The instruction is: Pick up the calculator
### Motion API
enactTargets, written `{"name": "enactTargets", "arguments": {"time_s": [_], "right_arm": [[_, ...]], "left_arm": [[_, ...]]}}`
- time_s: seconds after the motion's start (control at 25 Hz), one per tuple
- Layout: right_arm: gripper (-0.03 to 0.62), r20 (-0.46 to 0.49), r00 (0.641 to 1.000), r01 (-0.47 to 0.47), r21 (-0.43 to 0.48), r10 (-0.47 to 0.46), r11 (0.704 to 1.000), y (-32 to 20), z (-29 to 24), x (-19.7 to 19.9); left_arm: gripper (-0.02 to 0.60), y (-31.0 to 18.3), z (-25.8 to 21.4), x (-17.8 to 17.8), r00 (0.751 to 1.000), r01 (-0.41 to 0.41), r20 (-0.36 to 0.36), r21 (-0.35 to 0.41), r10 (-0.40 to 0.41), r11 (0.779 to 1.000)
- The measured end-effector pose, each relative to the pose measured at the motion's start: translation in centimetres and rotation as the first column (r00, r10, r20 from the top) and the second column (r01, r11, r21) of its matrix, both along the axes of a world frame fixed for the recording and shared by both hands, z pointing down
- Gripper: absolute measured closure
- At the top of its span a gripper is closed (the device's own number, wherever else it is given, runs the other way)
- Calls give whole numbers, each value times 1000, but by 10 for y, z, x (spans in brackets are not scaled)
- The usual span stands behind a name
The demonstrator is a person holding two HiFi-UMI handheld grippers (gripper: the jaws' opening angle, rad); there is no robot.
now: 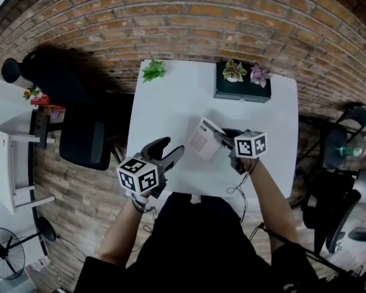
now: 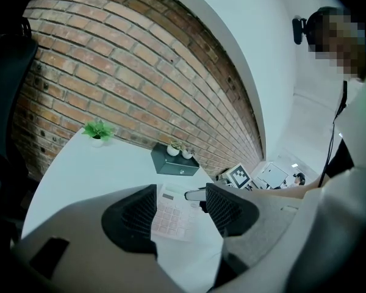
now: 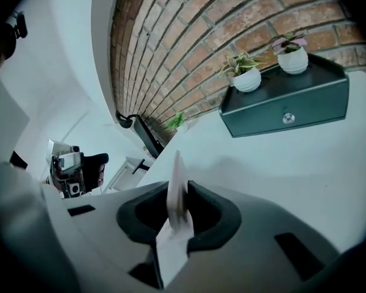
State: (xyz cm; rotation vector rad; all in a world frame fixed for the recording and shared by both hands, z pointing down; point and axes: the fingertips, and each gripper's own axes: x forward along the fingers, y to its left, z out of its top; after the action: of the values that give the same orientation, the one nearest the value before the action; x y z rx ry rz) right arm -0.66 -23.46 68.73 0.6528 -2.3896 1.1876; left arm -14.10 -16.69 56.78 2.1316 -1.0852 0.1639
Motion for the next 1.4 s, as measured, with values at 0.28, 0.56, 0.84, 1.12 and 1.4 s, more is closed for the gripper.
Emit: {"name": "enactTargets", "arguments": {"time_s": [0.28, 0.56, 0.84, 1.12, 1.4], "right_arm": [[520, 56, 996, -73, -31, 74, 997, 9, -18, 15], [520, 118, 981, -151, -48, 156, 987, 15, -44, 28], [520, 190, 960, -204, -31, 206, 978, 15, -77, 30], [520, 269, 941, -223, 37, 205, 974, 16, -124, 26], [520, 280, 925, -293, 95, 257, 951, 15, -168, 35]], "left_arm": [[331, 7, -5, 8, 1000, -20, -3, 4, 20, 1000], [331, 10, -16, 13, 999, -36, -4, 24, 36, 999], [336, 5, -26, 15, 999, -24, 27, 58, 22, 998], [341, -3, -41, 19, 999, -26, 26, 93, 24, 995], [341, -12, -62, 14, 1000, -16, 15, 138, 15, 990]]}}
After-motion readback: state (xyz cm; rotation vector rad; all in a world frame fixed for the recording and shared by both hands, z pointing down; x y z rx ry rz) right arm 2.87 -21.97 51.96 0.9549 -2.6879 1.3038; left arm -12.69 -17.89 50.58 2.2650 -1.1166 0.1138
